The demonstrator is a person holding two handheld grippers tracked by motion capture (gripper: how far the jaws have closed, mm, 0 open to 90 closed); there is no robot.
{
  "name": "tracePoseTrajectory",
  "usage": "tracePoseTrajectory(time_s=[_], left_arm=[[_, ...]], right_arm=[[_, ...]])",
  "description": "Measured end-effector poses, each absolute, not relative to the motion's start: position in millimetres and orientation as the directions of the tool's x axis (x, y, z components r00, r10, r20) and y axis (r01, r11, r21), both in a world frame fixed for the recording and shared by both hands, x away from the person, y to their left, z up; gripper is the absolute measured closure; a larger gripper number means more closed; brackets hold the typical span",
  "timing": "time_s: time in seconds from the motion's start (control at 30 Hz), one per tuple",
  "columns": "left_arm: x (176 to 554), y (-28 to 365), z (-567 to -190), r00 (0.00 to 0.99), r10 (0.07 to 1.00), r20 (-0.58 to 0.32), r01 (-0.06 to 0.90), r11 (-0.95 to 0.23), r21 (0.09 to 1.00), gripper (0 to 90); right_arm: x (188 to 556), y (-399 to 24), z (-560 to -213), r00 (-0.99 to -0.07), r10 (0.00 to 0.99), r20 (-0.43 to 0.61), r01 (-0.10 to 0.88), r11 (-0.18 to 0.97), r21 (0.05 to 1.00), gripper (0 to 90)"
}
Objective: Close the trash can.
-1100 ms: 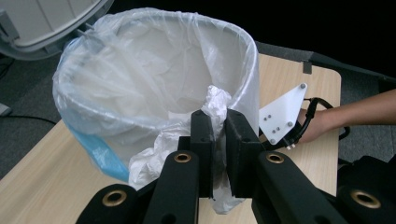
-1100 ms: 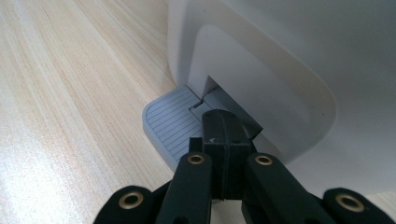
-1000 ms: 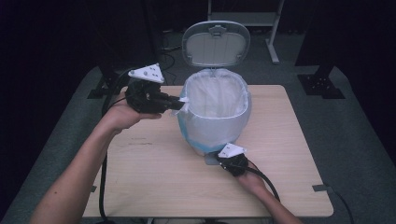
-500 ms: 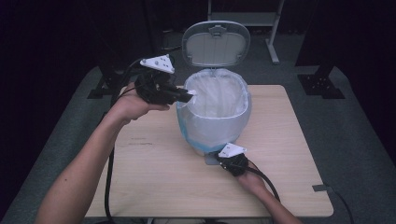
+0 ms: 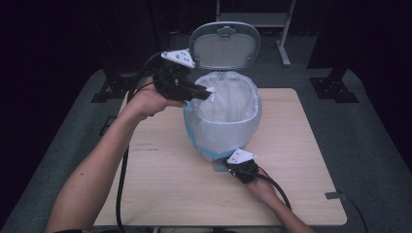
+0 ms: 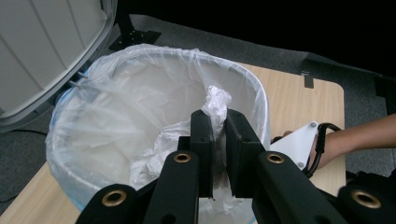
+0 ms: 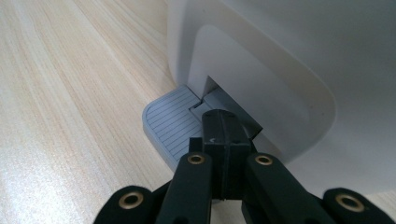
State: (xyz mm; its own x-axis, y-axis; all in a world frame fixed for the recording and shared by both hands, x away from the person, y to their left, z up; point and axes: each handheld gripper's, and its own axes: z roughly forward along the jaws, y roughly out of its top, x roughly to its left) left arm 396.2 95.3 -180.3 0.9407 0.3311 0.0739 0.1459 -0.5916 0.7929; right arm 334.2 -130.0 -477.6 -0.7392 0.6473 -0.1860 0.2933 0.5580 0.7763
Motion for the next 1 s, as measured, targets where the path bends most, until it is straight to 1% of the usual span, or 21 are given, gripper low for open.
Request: tracePoseTrajectory(time_s=[0.5,0.87,1.0], left_arm=[[407,68,-178,0.947,0.314,0.074,0.142,-0.610,0.780,82.6],[416,55,-180,0.949,0.306,0.074,0.141,-0.622,0.770,82.3],[421,51,-183,0.945,0.321,0.064,0.156,-0.611,0.776,80.8]], right_arm=[[334,-130,-477,-0.741,0.646,-0.186,0.293,0.559,0.776,90.0],[334,-130,-478,-0.740,0.646,-0.186,0.293,0.559,0.776,90.0],[334,-130,-478,-0.740,0.647,-0.186,0.293,0.558,0.776,90.0]])
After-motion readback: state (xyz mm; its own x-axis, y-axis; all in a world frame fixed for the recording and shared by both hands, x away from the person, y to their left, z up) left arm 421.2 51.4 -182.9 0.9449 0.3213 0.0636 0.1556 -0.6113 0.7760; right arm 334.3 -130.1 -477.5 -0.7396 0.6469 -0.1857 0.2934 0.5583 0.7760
